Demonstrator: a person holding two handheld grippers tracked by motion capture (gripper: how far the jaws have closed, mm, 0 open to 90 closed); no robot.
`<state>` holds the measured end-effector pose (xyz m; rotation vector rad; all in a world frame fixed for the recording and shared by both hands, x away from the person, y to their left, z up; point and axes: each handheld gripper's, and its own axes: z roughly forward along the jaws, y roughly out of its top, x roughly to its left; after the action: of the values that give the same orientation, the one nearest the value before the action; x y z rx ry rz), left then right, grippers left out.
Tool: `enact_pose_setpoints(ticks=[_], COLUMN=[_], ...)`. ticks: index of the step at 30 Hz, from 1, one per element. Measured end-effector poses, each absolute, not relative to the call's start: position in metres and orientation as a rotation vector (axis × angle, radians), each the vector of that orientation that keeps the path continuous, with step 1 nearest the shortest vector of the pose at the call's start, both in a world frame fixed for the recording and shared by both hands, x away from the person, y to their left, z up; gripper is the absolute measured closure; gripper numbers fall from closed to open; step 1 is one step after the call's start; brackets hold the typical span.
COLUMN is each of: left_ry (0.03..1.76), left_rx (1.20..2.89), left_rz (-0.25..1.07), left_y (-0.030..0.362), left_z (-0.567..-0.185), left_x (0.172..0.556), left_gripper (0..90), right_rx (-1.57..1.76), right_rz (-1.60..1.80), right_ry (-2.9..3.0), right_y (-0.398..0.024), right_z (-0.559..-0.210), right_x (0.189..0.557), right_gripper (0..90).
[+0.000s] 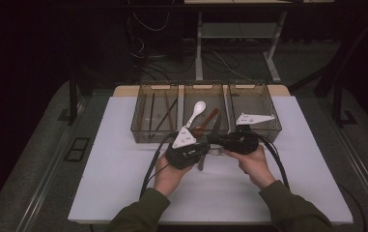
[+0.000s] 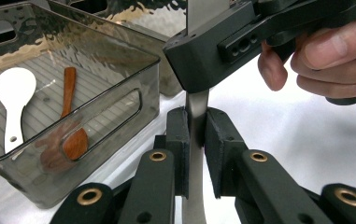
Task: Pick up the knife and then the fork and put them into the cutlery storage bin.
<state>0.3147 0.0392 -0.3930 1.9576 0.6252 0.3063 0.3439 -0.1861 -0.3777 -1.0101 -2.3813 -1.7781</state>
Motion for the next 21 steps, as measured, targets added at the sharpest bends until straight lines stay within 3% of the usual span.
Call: enact_pose_setpoints(ticks=[4,9,21], left_ry=[0.605,0.574,0.6], left_rx=[1.946,1.964,2.014], left_rz=[0.284,0.277,0.255], left_y=[0.04,0.045,0.086], left_z=[-0.394,-0.395,-0.406], left_x=[0.315,0.315,0.309], left_gripper=[77.3,64.3,43.3], right_rx=[-1.004,-1.015,-1.058], right_rz=[-1.78,-1.792,-1.761], right_ry=[-2.401,-2.403,-2.484], right_y=[-0.187,-0.195,-0.214], right_z=[-0.375,-0.371,-0.364], right_x=[0.343,0.343,0.345], right_gripper=[88.2,88.1,88.1])
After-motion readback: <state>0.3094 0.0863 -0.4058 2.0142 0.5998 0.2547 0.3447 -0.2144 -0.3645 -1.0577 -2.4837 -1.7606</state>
